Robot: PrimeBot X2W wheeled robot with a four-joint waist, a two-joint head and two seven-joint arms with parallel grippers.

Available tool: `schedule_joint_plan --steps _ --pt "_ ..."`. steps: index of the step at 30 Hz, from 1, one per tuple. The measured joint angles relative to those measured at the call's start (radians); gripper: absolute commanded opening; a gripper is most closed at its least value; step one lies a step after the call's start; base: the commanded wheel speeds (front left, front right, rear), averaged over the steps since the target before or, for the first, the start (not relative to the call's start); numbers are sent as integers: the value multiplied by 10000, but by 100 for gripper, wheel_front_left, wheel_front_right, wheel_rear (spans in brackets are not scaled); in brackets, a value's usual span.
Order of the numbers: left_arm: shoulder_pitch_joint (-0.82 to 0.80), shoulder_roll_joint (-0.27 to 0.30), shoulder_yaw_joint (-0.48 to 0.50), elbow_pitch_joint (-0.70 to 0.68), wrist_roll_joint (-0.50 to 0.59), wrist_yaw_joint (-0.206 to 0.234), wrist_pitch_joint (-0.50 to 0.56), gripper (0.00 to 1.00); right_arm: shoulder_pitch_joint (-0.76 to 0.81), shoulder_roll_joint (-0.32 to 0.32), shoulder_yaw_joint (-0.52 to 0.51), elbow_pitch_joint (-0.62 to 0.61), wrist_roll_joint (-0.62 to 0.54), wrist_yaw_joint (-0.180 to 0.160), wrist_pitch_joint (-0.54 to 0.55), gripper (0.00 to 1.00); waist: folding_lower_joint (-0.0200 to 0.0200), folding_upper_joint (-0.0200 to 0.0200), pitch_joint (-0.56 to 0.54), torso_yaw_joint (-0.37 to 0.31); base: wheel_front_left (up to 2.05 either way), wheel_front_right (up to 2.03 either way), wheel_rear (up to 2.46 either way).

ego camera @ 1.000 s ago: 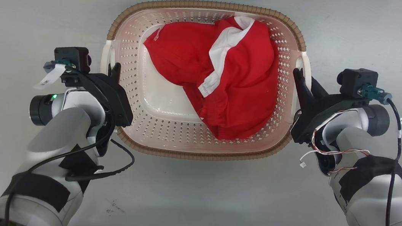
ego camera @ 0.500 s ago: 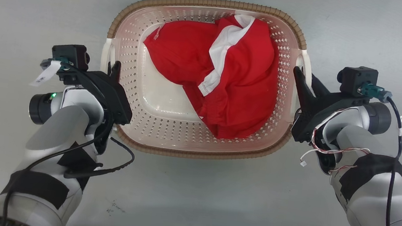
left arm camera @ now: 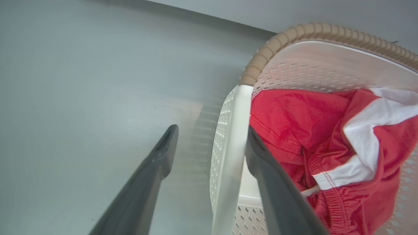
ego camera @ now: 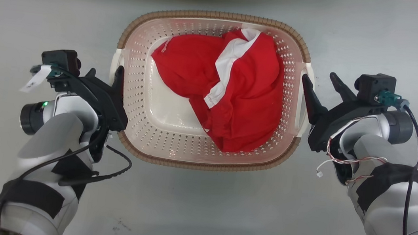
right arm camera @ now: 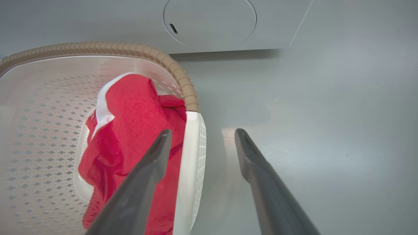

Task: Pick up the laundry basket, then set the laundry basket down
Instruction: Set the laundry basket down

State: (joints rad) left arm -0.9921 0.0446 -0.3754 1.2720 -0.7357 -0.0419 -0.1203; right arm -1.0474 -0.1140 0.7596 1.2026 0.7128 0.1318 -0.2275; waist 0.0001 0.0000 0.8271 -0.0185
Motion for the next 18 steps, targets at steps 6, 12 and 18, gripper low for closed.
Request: schedule_joint_plan --steps 6,12,18 --pt "322 12 -316 46 190 -38 -234 100 400 6 -8 33 117 0 -44 100 -1 0 -530 -7 0 0 0" --pt "679 19 -587 71 539 -113 -573 100 718 -10 -117 117 337 0 -128 100 -1 0 -1209 -36 0 0 0" --pt "1051 13 -731 82 650 -115 -863 100 1234 -54 -192 165 437 0 -205 100 -2 -1 -1981 -60 0 0 0"
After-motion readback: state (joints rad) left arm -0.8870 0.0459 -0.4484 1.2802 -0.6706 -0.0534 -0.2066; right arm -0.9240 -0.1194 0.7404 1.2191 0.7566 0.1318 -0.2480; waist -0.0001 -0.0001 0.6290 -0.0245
